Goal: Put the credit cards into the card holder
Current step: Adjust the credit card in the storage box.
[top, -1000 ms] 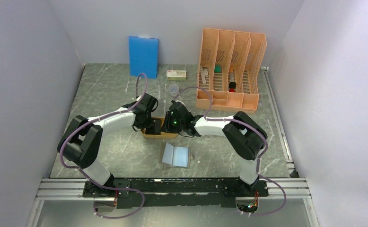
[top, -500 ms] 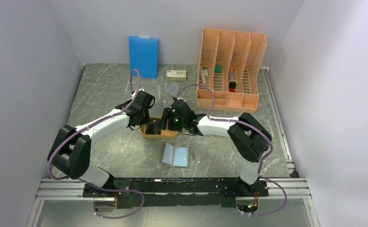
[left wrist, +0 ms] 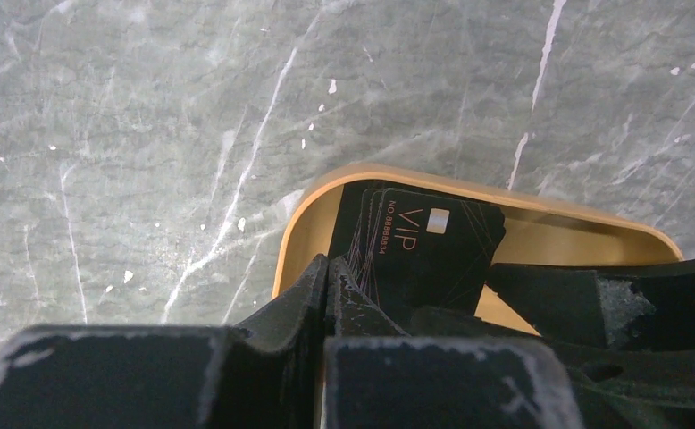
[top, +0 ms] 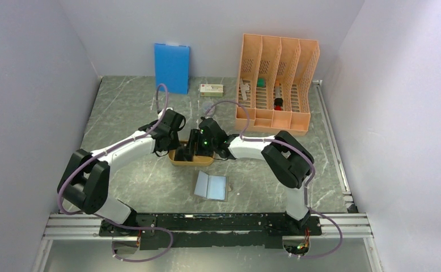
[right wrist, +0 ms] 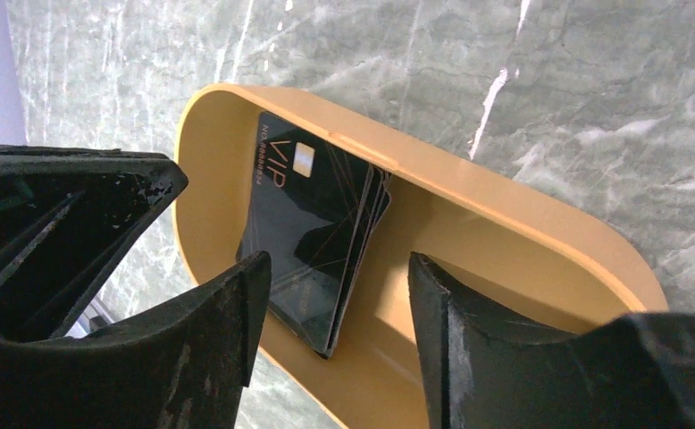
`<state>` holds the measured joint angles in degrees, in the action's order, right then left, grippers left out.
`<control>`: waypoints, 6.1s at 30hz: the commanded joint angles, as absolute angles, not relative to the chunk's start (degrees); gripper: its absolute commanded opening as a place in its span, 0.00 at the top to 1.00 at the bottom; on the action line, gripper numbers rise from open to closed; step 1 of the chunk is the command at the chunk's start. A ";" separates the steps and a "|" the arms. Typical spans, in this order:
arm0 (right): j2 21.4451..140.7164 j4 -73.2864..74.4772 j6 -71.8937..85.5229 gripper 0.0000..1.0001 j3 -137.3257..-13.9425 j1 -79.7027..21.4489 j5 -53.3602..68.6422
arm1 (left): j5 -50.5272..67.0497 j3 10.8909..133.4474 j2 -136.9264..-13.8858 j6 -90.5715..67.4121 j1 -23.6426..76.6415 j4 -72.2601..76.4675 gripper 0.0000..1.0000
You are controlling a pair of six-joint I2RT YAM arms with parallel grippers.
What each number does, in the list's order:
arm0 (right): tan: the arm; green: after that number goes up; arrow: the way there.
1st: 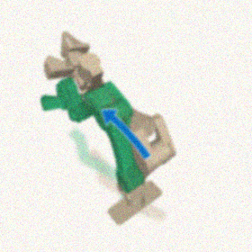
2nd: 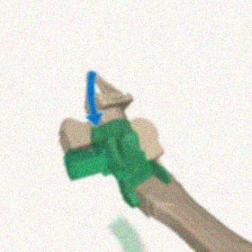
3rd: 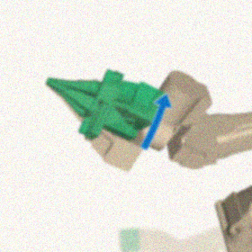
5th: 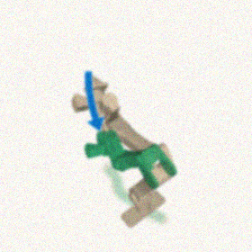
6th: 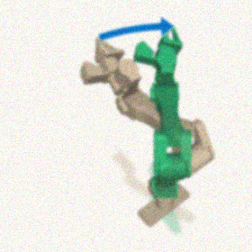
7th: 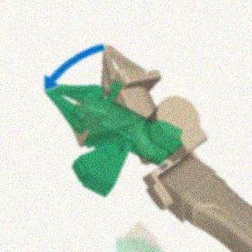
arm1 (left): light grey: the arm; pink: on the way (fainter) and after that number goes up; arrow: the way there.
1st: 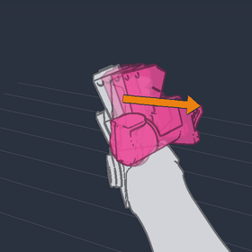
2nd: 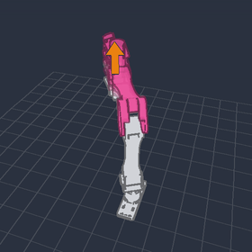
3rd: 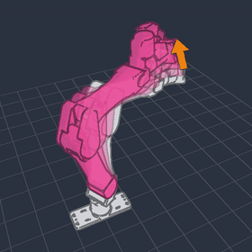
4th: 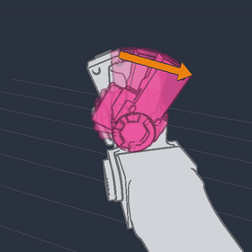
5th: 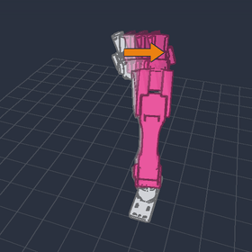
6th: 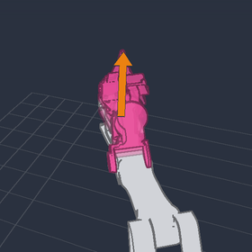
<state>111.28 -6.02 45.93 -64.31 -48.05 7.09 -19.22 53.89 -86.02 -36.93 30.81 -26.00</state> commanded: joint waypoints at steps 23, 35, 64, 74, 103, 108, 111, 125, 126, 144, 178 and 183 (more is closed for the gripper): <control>108.75 -9.25 46.37 0.87 -55.78 -45.79 8.67 | -17.84 52.74 -88.24 -37.81 29.00 -26.05 0.95; 107.86 -14.75 47.87 0.84 -56.09 -45.70 12.82 | -16.84 52.31 -87.98 -37.72 29.00 -25.39 0.95; 105.79 -6.55 43.58 0.69 -62.33 -47.40 8.19 | -17.46 52.95 -85.70 -38.11 28.91 -26.23 0.95; 100.98 -1.33 42.88 0.48 -58.71 -46.60 1.87 | -14.98 52.43 -85.43 -38.03 28.83 -24.62 0.95; 111.99 2.20 44.19 0.36 -68.00 -48.32 5.36 | -13.67 52.70 -82.79 -38.90 28.71 -24.95 0.95; 108.37 3.43 43.63 0.36 -67.31 -48.25 2.97 | -15.59 52.95 -79.10 -39.56 27.35 -26.67 0.95; 106.46 4.49 42.88 0.36 -67.28 -48.21 1.66 | -16.29 52.24 -78.34 -39.97 25.84 -26.79 0.95; 108.22 15.27 42.50 0.33 -70.47 -47.90 -7.16 | -12.03 49.07 -82.29 -41.43 22.52 -23.63 0.95; 109.02 15.84 42.76 0.33 -71.12 -47.90 -7.32 | -11.62 48.90 -82.46 -41.49 22.50 -23.27 0.95; 118.68 14.56 46.63 0.35 -78.40 -49.64 2.51 | -3.75 44.32 -86.31 -42.97 22.50 -17.33 0.95; 118.07 19.69 46.98 0.36 -86.99 -56.51 -4.16 | -4.72 44.53 -83.74 -42.89 22.50 -19.41 0.95; 116.68 19.16 47.02 0.37 -87.30 -56.91 -3.96 | -4.87 45.25 -83.52 -42.69 22.50 -20.18 0.95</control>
<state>119.46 19.86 46.63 -87.33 -55.37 -5.19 -8.21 45.78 -82.72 -41.78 21.93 -17.50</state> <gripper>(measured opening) 0.638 0.054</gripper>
